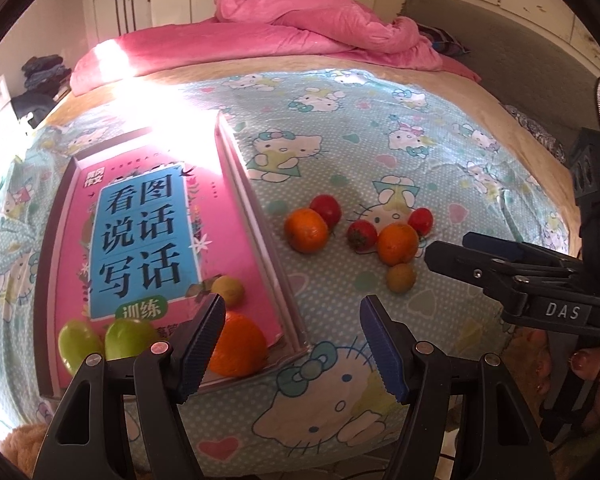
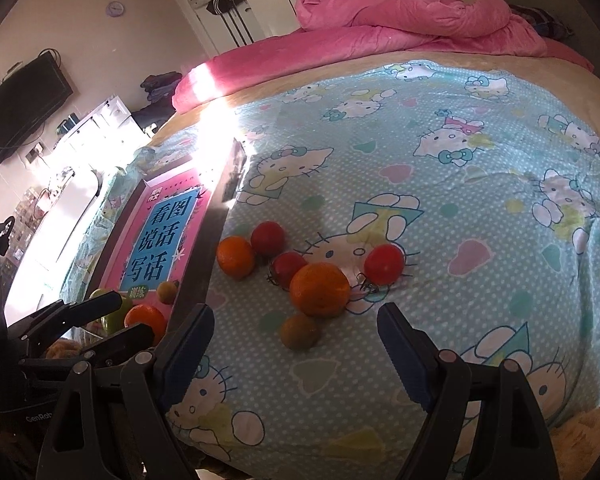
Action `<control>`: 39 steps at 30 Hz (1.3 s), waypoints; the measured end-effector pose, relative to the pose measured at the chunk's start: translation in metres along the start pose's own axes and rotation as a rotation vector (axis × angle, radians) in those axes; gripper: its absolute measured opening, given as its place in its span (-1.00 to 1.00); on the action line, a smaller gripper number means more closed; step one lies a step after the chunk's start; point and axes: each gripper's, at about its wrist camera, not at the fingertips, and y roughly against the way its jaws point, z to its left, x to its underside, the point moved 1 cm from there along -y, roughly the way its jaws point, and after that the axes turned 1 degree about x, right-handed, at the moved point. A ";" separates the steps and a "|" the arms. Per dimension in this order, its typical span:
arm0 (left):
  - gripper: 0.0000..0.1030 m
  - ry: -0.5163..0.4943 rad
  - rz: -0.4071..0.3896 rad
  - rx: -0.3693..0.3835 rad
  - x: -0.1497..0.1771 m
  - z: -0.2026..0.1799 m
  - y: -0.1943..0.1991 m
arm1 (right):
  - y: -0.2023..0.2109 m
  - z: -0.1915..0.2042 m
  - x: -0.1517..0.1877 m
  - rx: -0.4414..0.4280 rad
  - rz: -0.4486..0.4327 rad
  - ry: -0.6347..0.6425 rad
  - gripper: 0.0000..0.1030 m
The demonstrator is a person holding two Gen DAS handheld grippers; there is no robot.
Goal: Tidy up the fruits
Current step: 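Withdraw both open tools from the workbook back toward the fruit pile, then close the left tool on a small orange while the right tool grasps a large orange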
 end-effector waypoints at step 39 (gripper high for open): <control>0.39 -0.410 0.259 0.081 -0.078 -0.024 -0.076 | -0.049 -0.011 -0.013 -0.022 0.123 -0.018 0.00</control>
